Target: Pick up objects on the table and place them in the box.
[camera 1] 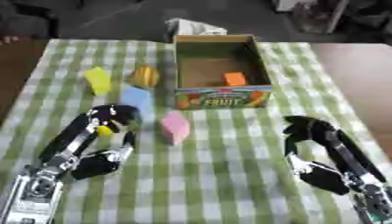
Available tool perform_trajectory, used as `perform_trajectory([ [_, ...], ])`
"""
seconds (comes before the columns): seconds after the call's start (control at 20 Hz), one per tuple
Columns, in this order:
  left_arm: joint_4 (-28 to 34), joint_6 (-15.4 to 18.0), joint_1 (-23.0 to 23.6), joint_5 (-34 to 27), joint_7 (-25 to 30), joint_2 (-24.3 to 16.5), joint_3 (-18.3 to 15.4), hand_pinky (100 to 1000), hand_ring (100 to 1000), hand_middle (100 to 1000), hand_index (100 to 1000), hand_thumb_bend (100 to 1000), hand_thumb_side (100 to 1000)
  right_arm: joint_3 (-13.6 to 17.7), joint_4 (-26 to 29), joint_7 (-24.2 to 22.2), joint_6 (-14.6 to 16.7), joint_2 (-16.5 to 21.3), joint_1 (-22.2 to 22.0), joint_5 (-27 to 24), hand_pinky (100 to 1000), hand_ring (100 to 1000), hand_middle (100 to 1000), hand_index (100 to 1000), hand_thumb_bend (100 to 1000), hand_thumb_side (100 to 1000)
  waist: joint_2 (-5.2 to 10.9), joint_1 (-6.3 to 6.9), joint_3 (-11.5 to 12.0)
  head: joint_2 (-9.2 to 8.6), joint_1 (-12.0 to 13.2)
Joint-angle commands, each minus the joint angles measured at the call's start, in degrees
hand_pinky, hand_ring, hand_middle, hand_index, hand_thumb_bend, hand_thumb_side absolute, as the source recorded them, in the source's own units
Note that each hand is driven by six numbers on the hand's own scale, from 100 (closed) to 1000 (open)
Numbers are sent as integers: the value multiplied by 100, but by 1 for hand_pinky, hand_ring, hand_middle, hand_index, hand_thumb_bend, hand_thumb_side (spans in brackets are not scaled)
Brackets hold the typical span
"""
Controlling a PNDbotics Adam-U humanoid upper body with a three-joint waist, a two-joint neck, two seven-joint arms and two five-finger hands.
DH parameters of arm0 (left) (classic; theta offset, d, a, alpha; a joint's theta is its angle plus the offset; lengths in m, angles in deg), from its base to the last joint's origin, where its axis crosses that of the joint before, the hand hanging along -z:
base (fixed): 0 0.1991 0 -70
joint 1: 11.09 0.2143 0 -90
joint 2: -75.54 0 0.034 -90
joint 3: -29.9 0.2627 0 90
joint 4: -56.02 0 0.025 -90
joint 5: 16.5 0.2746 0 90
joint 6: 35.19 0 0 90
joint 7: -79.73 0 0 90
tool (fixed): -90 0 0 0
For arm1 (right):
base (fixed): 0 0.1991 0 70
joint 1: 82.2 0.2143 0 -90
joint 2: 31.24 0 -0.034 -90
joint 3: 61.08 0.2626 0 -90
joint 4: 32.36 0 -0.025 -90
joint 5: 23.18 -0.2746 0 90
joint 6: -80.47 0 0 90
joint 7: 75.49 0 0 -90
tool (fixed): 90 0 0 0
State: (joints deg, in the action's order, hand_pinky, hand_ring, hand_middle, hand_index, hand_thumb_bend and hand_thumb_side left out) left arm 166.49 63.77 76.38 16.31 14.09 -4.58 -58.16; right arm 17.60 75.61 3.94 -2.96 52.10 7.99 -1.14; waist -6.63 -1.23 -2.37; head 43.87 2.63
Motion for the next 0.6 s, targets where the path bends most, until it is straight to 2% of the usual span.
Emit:
perform_trajectory([
  [0.05, 67, 15, -26, -11, 18, -77, 8, 624, 706, 688, 865, 100, 436, 26, 137, 2, 11, 25, 29, 10, 685, 638, 647, 842, 100, 226, 62, -3, -3, 25, -5],
  [0.6, 63, 17, -32, -11, 43, -90, 15, 626, 709, 690, 866, 100, 433, 22, 147, -16, 24, 18, 12, 23, 685, 639, 648, 843, 100, 227, 51, -3, -13, 25, -15],
])
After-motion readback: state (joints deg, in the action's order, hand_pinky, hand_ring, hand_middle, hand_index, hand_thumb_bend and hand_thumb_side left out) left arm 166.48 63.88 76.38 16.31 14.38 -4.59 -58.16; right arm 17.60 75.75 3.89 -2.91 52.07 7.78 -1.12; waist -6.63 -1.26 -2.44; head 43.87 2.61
